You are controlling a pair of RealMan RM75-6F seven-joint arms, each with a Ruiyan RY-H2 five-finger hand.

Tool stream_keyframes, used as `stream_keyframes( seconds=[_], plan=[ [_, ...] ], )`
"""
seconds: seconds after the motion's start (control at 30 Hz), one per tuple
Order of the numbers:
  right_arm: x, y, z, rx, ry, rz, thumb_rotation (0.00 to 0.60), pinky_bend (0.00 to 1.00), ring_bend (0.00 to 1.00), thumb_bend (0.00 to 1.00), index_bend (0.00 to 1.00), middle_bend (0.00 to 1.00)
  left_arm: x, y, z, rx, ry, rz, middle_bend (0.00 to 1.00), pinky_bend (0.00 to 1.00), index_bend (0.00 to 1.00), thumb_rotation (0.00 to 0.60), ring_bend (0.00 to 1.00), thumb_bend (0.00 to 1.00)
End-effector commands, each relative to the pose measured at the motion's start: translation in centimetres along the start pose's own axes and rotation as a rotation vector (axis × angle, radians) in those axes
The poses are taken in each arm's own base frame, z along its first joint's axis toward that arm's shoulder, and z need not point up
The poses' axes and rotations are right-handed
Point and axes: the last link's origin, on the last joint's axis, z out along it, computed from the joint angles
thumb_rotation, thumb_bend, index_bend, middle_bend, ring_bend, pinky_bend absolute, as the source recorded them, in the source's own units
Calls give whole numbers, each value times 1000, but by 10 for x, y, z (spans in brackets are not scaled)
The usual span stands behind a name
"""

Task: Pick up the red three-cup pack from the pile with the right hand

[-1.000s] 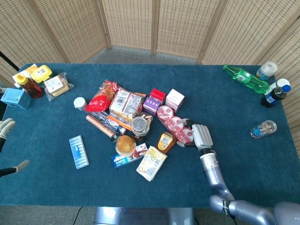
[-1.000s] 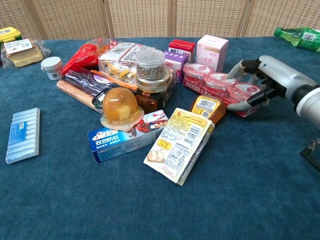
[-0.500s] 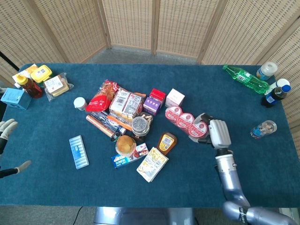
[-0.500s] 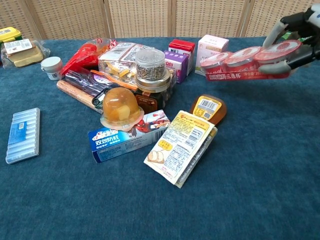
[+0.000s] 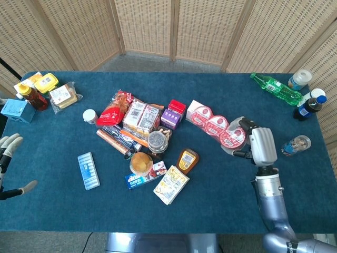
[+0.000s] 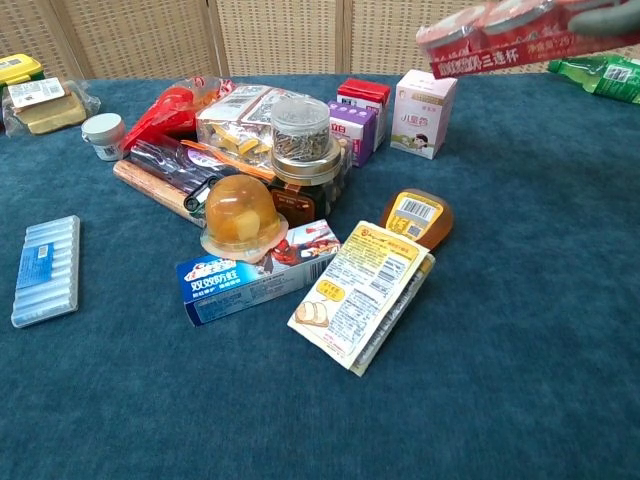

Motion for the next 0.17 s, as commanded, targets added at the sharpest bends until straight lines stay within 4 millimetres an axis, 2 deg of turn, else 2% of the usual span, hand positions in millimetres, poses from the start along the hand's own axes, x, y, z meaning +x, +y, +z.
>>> stream_keyframes(
  seconds=[0.03,0.17],
  plan=[
    [15,-11,0,29,37,-11,600,744,685,10,483,738,0,0,0,-1,0,0,0,0,0,600,0,129],
    [22,-20,-1,43,46,-15,600,744,685,9,487,738,1,1,-1,-5,1,-3,0,0,0,600,0,128]
  ],
)
